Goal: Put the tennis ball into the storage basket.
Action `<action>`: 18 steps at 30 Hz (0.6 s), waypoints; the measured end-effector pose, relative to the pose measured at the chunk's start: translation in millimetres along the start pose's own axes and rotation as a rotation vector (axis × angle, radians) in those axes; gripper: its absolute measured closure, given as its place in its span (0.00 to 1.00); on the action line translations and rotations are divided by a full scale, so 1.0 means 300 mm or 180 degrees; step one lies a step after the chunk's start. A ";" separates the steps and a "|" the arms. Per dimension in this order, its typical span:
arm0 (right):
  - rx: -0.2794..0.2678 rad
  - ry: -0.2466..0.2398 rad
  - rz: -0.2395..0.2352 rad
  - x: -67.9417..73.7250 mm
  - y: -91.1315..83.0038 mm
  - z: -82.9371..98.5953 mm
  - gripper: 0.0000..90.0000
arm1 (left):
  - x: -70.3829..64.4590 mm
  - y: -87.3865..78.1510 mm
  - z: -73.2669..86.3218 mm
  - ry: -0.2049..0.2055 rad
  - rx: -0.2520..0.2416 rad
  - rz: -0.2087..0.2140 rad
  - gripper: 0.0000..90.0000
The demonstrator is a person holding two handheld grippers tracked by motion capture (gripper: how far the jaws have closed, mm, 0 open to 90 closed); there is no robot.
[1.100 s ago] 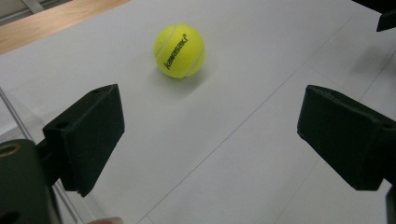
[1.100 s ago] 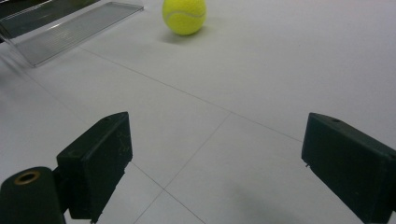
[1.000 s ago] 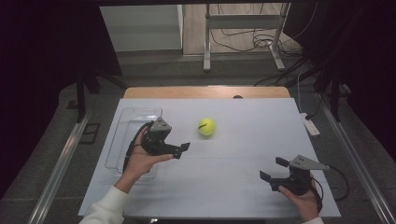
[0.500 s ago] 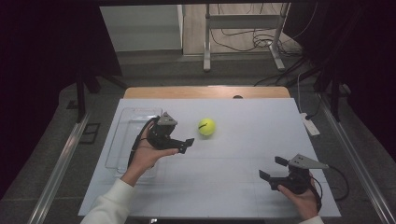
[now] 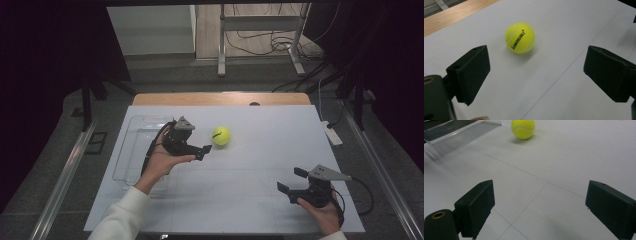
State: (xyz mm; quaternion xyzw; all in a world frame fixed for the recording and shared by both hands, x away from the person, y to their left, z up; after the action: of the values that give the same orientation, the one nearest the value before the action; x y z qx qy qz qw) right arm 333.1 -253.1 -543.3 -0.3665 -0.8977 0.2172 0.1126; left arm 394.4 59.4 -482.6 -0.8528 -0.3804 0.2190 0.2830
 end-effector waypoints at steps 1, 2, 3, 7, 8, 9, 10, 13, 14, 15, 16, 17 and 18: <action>0.0001 0.0000 -0.0001 0.000 0.000 0.000 0.10 | 0.000 0.002 -0.002 -0.0005 0.0004 0.0003 0.09; 0.0009 -0.0004 0.0001 -0.001 0.000 0.001 0.10 | 0.001 0.007 -0.005 -0.0008 0.0008 0.0005 0.09; 0.0009 -0.0004 0.0001 -0.001 0.000 0.001 0.10 | 0.001 0.007 -0.005 -0.0008 0.0008 0.0005 0.09; 0.0012 -0.0010 0.0005 0.000 0.001 0.001 0.10 | 0.009 0.020 -0.008 -0.0015 0.0042 -0.0018 0.09; 0.0003 -0.0003 -0.0001 0.000 0.000 0.000 0.10 | 0.011 0.027 -0.008 -0.0026 0.0056 -0.0021 0.09; 0.0003 -0.0004 0.0001 -0.001 0.000 0.000 0.10 | 0.012 0.031 -0.008 -0.0030 0.0061 -0.0024 0.09; 0.0011 -0.0010 0.0006 -0.002 0.000 0.001 0.10 | 0.016 0.038 -0.009 -0.0031 0.0071 -0.0029 0.09; 0.0005 -0.0006 0.0005 -0.002 0.003 0.000 0.10 | 0.022 0.048 -0.011 -0.0042 0.0091 -0.0031 0.08; 0.0006 -0.0005 0.0001 -0.002 0.004 0.000 0.10 | 0.025 0.055 -0.014 -0.0042 0.0105 -0.0036 0.08; 0.0007 -0.0010 -0.0004 -0.002 0.005 0.001 0.10 | 0.025 0.060 -0.015 -0.0052 0.0117 -0.0035 0.09; 0.0006 -0.0010 -0.0008 -0.002 0.005 0.001 0.10 | 0.026 0.064 -0.017 -0.0044 0.0123 -0.0039 0.08; 0.0004 -0.0014 -0.0006 -0.003 0.005 0.001 0.10 | 0.026 0.068 -0.020 -0.0045 0.0126 -0.0041 0.08; 0.0001 -0.0015 -0.0002 -0.004 0.004 0.000 0.10 | 0.025 0.073 -0.023 -0.0044 0.0131 -0.0040 0.08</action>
State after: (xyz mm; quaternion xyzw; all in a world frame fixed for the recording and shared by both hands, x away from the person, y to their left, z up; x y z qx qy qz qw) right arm 334.7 -253.3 -544.0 -0.3657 -0.8980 0.2182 0.1106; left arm 414.5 50.9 -492.9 -0.8429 -0.3831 0.2309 0.2992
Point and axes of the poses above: each handheld gripper's, and its own axes: y roughly forward along the jaws, z roughly out of its underside, x roughly to its left, the point moved 9 cm from there along y, roughly forward along the jaws, and after that the axes turned 6 degrees about -y, right-handed, at the moved point
